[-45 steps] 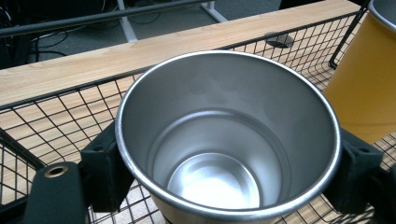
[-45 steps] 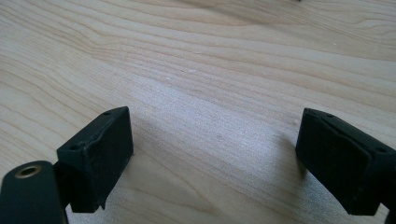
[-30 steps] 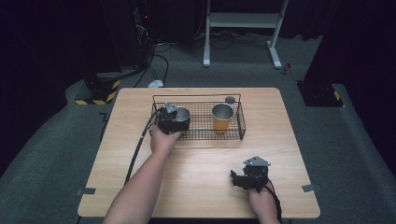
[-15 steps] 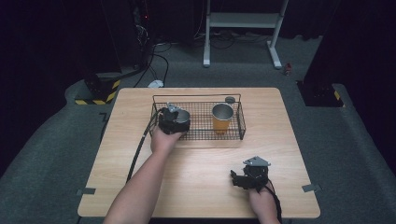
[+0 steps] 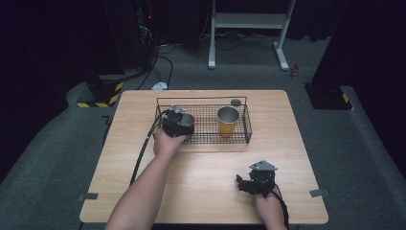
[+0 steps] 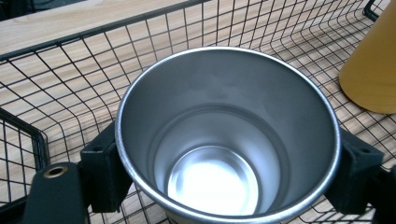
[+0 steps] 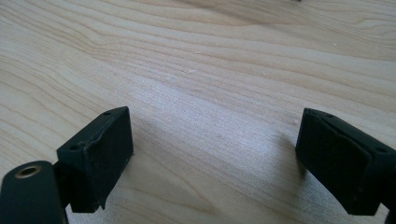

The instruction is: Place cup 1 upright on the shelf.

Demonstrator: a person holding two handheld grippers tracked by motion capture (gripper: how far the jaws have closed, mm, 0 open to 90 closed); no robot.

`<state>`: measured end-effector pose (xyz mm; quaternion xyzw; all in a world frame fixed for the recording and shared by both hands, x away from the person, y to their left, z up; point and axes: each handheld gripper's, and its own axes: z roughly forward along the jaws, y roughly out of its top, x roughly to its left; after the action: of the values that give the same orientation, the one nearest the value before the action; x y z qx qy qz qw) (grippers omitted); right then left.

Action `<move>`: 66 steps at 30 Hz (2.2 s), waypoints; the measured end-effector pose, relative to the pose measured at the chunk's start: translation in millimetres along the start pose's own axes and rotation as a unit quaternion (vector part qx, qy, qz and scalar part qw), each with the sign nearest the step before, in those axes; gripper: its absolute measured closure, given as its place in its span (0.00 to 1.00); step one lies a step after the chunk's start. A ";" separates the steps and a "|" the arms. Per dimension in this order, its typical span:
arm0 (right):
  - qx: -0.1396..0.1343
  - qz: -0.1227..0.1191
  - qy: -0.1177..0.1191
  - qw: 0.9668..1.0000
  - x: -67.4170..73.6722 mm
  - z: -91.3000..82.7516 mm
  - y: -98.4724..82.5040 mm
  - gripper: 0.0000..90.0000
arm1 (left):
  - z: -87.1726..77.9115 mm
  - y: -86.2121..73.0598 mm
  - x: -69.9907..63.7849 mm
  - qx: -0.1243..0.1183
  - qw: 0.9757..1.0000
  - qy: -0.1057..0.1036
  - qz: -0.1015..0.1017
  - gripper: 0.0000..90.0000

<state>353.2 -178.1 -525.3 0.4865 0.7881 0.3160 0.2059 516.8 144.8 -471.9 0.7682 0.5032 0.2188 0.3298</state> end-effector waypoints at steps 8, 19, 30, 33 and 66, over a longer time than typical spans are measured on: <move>0.000 0.000 0.000 1.000 0.0 0.0 0.0 0.12 | 0.2 0.7 1.5 0.017 1.000 0.003 0.003 0.20; 0.000 -0.001 0.000 1.000 -0.1 0.0 0.0 0.12 | 3.7 3.0 1.5 0.040 0.999 0.008 0.007 0.20; -0.001 -0.001 0.000 1.000 -0.1 0.1 0.0 0.12 | 6.0 4.0 3.0 0.051 0.999 0.013 0.002 0.18; -0.001 -0.001 0.000 1.000 -0.1 0.0 0.0 0.12 | 6.1 4.3 2.6 0.054 0.998 0.015 0.004 0.16; -0.001 -0.001 0.000 1.000 0.0 0.1 0.0 0.12 | -34.5 14.5 4.6 -0.016 1.000 0.011 -0.012 0.00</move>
<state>353.3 -178.2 -525.3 0.4858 0.7882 0.3161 0.2067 504.7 155.0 -437.6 0.7541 0.5123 0.2315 0.3394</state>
